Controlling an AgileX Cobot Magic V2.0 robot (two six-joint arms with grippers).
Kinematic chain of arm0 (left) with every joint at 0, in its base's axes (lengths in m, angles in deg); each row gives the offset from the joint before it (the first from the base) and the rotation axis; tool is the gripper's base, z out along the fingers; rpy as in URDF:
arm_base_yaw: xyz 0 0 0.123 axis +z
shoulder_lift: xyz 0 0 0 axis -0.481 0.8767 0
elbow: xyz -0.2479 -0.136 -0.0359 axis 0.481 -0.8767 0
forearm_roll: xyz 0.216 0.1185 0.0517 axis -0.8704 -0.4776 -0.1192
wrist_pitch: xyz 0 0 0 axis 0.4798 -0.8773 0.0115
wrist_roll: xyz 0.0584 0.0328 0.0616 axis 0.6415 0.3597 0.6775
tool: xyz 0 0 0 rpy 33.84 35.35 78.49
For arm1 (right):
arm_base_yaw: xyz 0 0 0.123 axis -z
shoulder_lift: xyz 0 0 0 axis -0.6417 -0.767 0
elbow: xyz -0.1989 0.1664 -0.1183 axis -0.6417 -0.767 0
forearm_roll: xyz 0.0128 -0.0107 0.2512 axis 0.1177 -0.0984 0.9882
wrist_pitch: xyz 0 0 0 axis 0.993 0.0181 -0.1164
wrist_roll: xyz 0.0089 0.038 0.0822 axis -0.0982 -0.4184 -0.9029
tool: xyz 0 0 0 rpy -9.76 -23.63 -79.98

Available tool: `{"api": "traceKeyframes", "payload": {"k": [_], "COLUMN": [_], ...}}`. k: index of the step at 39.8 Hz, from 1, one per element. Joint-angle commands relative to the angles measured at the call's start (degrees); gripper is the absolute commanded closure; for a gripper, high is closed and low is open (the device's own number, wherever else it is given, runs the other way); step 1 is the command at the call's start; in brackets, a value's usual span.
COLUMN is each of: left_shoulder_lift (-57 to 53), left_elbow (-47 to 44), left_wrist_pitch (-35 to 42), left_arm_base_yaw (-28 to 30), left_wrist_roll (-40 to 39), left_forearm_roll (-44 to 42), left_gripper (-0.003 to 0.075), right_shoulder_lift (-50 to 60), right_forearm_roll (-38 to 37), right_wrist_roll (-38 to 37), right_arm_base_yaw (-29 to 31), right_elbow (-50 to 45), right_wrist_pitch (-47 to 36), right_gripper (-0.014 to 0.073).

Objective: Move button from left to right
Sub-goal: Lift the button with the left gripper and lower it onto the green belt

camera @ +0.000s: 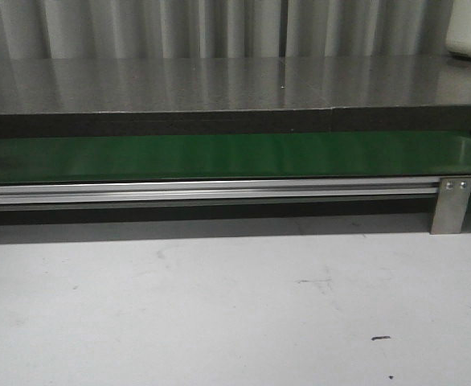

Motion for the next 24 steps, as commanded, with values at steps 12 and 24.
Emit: {"api": "traceKeyframes", "payload": {"k": [12,24], "left_shoulder_lift": [-11.3,-15.5], "left_elbow": [7.7,7.7], "left_wrist_pitch": [-3.0,-8.9], "left_arm_base_yaw": [-2.0,-2.0], "left_wrist_roll": [0.5,0.5], "left_forearm_roll": [1.2,1.1], "left_gripper": [0.0353,0.0741], "right_shoulder_lift": [-0.5,-0.5], "right_forearm_roll": [0.2,0.2], "right_wrist_roll": [0.3,0.3], "right_arm_base_yaw": [0.4,0.4], "right_elbow": [2.0,2.0], "right_wrist_pitch": [-4.5,-4.5], "right_gripper": [-0.006,-0.006]}}
